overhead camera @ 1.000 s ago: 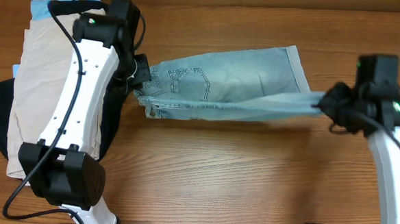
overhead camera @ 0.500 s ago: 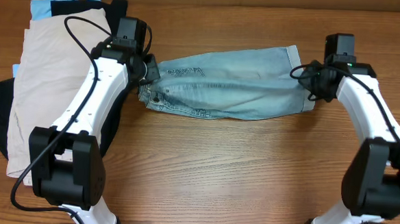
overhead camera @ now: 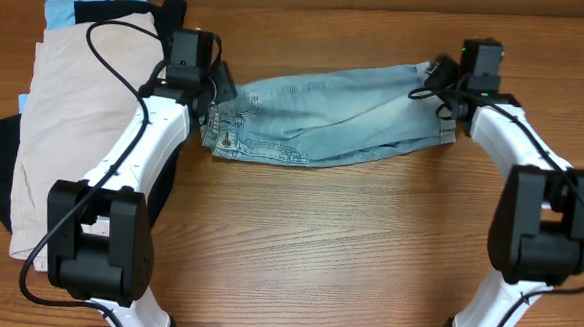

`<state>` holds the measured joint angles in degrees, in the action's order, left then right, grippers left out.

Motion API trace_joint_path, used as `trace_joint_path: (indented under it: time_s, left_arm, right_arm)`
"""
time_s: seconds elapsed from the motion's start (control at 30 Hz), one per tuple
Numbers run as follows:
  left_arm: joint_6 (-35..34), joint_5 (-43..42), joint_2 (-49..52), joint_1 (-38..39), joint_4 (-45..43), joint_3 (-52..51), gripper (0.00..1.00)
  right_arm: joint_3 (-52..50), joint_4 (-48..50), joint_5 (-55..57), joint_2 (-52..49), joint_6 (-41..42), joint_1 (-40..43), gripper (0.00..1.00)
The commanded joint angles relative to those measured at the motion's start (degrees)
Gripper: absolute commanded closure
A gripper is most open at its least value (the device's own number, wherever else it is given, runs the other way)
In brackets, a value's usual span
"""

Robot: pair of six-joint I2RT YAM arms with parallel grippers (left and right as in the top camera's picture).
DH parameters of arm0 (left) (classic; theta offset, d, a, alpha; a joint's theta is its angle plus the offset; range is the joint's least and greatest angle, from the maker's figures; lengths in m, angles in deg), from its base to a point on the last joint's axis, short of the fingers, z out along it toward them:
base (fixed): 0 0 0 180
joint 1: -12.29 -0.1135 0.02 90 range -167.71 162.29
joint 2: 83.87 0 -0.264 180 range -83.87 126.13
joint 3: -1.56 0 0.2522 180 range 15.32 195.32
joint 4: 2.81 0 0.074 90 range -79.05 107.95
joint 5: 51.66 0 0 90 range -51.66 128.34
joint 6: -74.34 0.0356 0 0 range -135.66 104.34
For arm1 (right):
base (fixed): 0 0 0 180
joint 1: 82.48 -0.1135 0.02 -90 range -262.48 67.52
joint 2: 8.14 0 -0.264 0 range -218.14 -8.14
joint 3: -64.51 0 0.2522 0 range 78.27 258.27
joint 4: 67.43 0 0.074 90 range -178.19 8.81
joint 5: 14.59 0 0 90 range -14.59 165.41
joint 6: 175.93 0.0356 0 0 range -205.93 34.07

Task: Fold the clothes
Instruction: 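Lift the shorts with both grippers and stretch them taut between the grippers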

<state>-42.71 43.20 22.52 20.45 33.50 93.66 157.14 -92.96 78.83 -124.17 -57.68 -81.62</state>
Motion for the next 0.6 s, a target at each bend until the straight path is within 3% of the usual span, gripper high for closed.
trace_joint_path:
  time_s: [0.0,0.13,0.27,0.4,0.57]
  left_arm:
    - [-0.4,4.6,0.0,-0.4,-1.9,-0.5,0.00]
    - [-0.2,3.3,-0.1,-1.3,-2.0,1.1,0.00]
    - [0.9,-2.7,-0.3,-2.6,5.1,6.4,0.00]
    - [7.1,-4.5,-0.3,-2.9,15.3,12.8,0.00]
    - [12.3,-4.5,-0.2,-2.4,22.0,14.7,0.00]
  right_arm:
    - [1.4,0.7,0.9,-1.7,-0.2,-1.1,0.00]
    - [1.4,-1.0,0.9,-0.9,-0.2,-1.0,0.00]
    - [1.4,-6.7,0.8,1.6,-1.8,-0.1,0.00]
    - [1.4,-13.1,0.9,4.7,-7.1,0.3,0.00]
    - [1.3,-19.9,1.0,5.6,-9.0,0.3,0.03]
